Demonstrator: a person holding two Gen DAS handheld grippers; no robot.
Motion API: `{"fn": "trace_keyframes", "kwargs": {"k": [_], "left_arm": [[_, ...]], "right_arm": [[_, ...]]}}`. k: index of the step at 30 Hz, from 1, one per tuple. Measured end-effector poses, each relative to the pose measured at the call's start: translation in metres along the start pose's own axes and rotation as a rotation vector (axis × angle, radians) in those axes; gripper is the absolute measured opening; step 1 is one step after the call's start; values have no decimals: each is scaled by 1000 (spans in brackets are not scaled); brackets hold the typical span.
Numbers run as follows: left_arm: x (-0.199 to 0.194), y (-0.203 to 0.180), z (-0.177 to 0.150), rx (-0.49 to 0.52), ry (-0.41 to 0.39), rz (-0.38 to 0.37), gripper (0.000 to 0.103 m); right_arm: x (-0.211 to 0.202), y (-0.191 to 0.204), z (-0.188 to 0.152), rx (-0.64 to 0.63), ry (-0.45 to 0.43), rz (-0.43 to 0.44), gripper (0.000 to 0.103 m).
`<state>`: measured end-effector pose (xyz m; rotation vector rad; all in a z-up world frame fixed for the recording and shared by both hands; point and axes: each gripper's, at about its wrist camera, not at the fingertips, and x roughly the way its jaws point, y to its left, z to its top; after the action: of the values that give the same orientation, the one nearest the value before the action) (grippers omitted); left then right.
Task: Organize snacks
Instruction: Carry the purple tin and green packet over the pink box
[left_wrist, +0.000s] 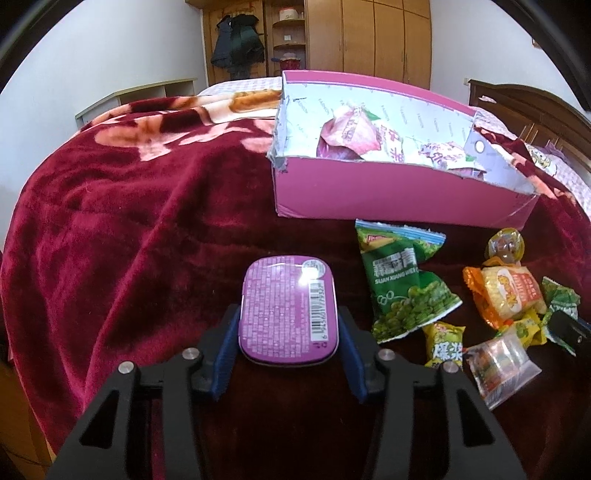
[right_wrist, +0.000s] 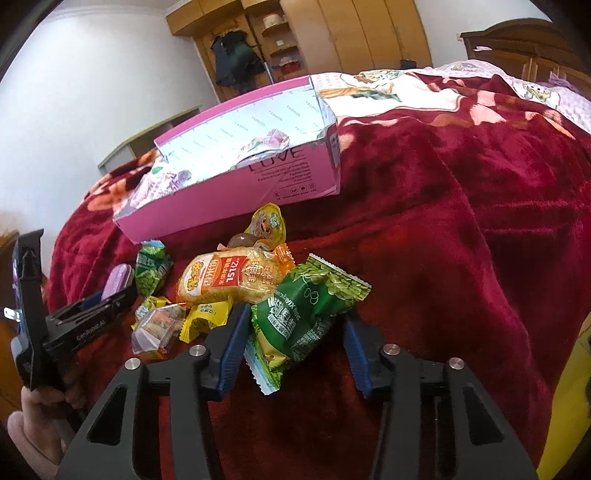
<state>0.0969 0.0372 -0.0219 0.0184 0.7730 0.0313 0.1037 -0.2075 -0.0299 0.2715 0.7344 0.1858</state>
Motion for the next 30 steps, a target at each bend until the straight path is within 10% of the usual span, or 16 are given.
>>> {"fn": "trace_keyframes", "kwargs": {"k": [30], "left_arm": [[-47, -15, 35, 1, -76, -135, 52]], "right_arm": [[-33, -6, 22, -29, -147, 62, 44]]}}
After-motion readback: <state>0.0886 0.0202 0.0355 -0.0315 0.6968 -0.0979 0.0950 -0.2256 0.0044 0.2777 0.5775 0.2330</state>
